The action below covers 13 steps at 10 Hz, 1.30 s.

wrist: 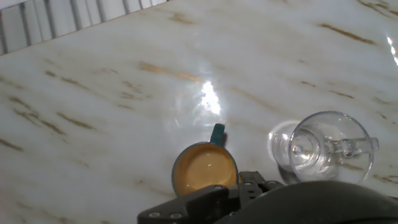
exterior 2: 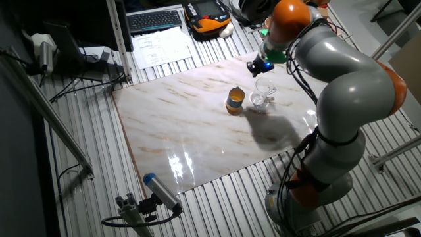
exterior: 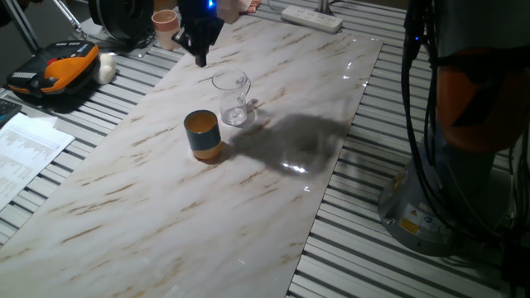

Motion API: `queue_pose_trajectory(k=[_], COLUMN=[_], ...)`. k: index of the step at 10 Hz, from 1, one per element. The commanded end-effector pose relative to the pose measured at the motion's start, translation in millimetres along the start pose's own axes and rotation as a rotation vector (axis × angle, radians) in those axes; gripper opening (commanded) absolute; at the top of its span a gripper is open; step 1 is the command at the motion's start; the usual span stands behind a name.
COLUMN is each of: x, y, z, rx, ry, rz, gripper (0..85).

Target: Pour the water from one cup into another empty cup

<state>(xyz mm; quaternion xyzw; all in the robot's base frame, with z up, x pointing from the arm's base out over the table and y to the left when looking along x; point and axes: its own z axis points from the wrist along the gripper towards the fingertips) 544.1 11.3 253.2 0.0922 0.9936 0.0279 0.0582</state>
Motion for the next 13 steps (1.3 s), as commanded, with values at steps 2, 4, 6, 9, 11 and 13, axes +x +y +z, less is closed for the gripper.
queue_pose_trajectory(k=[2, 4, 6, 9, 11, 13], x=[7.4, 14.6, 22.1, 30.2, 29.9, 30.2], y=[7.4, 12.2, 18.0, 25.4, 24.6, 24.0], z=[1.2, 1.5, 3.7, 7.2, 5.8, 3.5], rx=[0.017, 0.04, 0.068, 0.063, 0.068, 0.071], ry=[0.0, 0.006, 0.004, -0.003, -0.002, 0.002], rz=[-0.03, -0.072, -0.1, -0.147, -0.136, -0.135], gripper=[0.0, 0.0, 0.0, 0.0, 0.0, 0.0])
